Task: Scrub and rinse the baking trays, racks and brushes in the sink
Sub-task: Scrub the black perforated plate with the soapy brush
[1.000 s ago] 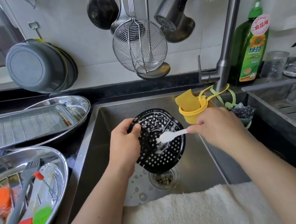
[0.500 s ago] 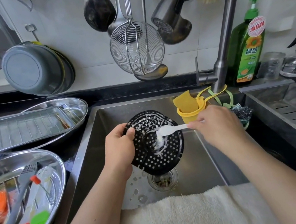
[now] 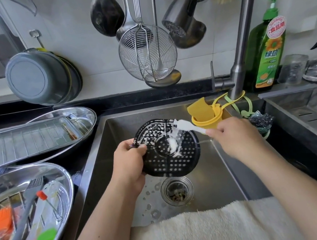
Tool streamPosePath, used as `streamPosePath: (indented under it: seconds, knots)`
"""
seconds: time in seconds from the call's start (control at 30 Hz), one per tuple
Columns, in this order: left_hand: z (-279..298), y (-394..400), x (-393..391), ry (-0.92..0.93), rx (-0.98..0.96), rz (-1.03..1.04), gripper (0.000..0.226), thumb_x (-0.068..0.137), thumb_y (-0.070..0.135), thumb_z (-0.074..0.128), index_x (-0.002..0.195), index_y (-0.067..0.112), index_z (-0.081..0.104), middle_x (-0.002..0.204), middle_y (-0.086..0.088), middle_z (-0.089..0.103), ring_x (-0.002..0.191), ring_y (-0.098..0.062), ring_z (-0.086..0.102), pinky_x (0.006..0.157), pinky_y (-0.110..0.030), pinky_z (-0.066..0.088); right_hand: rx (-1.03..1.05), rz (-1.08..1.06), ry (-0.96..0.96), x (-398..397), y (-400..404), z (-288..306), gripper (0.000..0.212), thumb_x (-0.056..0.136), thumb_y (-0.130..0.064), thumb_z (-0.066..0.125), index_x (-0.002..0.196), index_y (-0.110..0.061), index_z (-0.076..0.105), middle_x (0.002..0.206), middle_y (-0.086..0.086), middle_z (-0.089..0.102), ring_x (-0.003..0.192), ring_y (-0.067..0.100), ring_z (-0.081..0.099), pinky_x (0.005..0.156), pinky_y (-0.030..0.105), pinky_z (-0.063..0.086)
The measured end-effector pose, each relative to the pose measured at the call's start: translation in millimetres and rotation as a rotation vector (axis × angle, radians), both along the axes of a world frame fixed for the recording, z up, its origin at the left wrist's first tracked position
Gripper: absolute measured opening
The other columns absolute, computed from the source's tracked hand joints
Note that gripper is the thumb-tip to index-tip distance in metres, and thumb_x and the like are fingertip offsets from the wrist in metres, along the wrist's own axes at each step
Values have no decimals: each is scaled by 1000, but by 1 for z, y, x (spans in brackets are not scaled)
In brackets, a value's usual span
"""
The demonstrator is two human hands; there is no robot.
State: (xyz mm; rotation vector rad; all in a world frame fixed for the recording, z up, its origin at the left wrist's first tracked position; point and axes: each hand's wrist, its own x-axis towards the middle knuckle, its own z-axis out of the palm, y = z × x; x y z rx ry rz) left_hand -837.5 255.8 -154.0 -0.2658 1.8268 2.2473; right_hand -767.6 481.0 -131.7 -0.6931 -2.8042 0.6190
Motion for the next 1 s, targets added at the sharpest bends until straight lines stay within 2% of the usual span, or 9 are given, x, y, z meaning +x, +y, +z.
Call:
streamPosePath:
  seconds: [0.13,0.23,0.3,0.4,0.5,0.6,0.8,0.9,1.0]
  knots:
    - [1,1,3,-59,43,-155,44,88,-21,47,122,4,61,118,-23,71,107,-39,69,86,-51,59,-11,82,-99,-1,-7,-9,53,99,-54,53,75,-8,68,61,3,52,55,21,45,57,32,37]
    - [1,1,5,-72,69,-291,56,83,-27,40,124,2,64,121,-24,72,108,-38,69,92,-54,57,-24,-5,-13,-1,3,-3,54,100,-52,53,65,-12,58,60,2,51,55,22,46,58,33,45]
    - [2,2,7,-64,79,-360,63,81,-30,36,126,3,64,123,-24,71,108,-37,68,94,-55,55,-44,59,-23,-1,-2,-6,53,101,-51,53,70,-8,62,62,4,52,57,22,46,58,32,41]
    - [2,2,7,-54,125,-403,71,79,-33,32,127,8,64,119,-22,73,106,-35,70,87,-50,60,-18,103,22,-2,-12,-8,53,100,-51,53,71,-8,65,60,3,53,56,21,47,56,31,36]
    - [1,3,6,-27,128,-402,71,83,-33,32,129,10,64,122,-21,72,108,-34,68,97,-55,54,-28,8,97,-1,-3,-2,54,100,-50,54,60,-14,55,59,2,54,59,23,51,57,31,39]
    - [0,7,7,-21,122,-392,72,84,-32,32,133,12,62,126,-22,70,115,-37,66,101,-59,52,-39,61,102,0,-15,-7,55,101,-49,53,59,-14,49,58,3,49,57,23,45,53,31,32]
    - [1,5,6,-22,143,-360,71,84,-32,33,133,11,62,128,-22,69,114,-37,66,95,-54,56,-124,-86,74,-6,7,-10,53,102,-49,52,62,-14,52,59,2,48,57,23,44,57,33,39]
    - [1,5,8,-33,137,-371,69,84,-31,35,132,10,63,126,-22,70,114,-37,67,96,-55,55,-148,5,97,-8,-5,-14,55,101,-48,53,61,-11,53,57,2,46,55,21,42,54,30,32]
    - [0,6,9,-39,159,-357,55,92,-21,42,130,11,64,122,-19,73,115,-36,69,89,-50,59,-137,62,96,-11,-13,-14,54,100,-51,53,71,-7,64,60,3,54,59,23,50,56,32,37]
